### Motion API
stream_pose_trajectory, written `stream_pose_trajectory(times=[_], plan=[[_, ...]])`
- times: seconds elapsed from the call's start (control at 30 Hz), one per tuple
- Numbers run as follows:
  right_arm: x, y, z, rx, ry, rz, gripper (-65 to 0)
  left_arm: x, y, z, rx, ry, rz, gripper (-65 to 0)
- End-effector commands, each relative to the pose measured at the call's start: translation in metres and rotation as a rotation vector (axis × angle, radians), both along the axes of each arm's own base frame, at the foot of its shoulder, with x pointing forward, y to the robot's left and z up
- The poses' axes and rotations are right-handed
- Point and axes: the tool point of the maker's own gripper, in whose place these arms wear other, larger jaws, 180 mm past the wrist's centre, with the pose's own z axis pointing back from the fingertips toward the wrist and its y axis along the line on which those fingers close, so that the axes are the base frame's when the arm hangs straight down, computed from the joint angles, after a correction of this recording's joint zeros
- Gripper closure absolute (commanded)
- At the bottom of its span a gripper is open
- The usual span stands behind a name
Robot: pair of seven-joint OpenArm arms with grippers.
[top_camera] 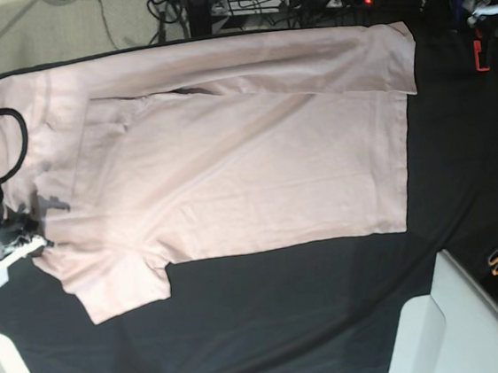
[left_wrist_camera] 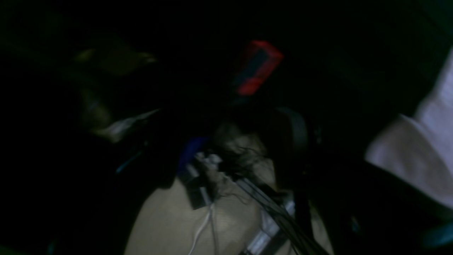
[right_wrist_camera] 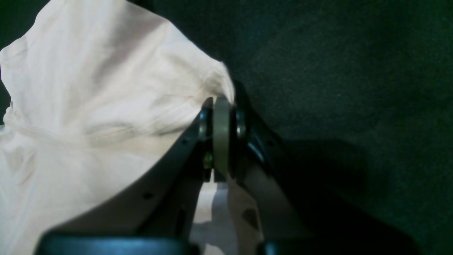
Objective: Fold the T-shirt properly
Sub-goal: 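Grasp the shirt's side edge with the right gripper, then the left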
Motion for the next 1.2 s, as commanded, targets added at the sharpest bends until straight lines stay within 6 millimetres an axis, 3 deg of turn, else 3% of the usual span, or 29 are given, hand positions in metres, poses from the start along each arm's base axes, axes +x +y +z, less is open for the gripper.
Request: stream_pose_trajectory(times=[0.0, 0.2, 0.3, 0.43, 0.5, 0.53, 0.67, 0.73, 0.93, 1.03, 1.17], plan=[[0.017, -0.015, 0.022, -0.019, -0.064, -0.01, -0.2, 0.003, 0.01, 0.014, 0.045, -0.016, -0.009, -38.2], [0.015, -0.019, 0.023, -0.024, -0.062, -0.01, -0.2, 0.034, 0.001, 0.015, 0.038, -0.062, -0.052, -38.2], [0.015, -0.019, 0.022, -0.023, -0.061, -0.01, 0.0, 0.077, 0.005, 0.031, 0.068, -0.111, -0.131, -38.2], [0.015, -0.017, 0.022, -0.021, -0.061, -0.008, 0.0, 0.156, -0.011, 0.054, 0.089, -0.2, -0.275, -38.2], [0.016, -0.016, 0.022, -0.019, -0.061, -0.007, 0.0, 0.189, -0.016, 0.055, 0.06, -0.244, -0.283, -38.2], [0.016, -0.016, 0.022, -0.019, -0.061, -0.006, 0.0, 0.205, -0.016, 0.051, 0.032, -0.253, -0.278, -38.2], [0.018, -0.012, 0.026, -0.025, -0.082, 0.016, 0.0, 0.252, -0.029, 0.003, -0.118, -0.145, -0.271, -38.2], [0.019, -0.009, 0.029, -0.027, -0.09, 0.031, 0.0, 0.271, -0.036, -0.009, -0.123, -0.121, -0.281, -38.2], [0.016, -0.005, 0.026, -0.023, -0.059, 0.051, 0.0, 0.32, -0.068, -0.006, -0.096, -0.156, -0.357, -38.2], [0.016, -0.005, 0.026, -0.023, -0.059, 0.051, 0.0, 0.335, -0.083, -0.006, -0.12, -0.154, -0.382, -38.2], [0.017, -0.006, 0.027, -0.023, -0.062, 0.05, 0.0, 0.343, -0.092, -0.021, -0.184, -0.123, -0.362, -38.2]])
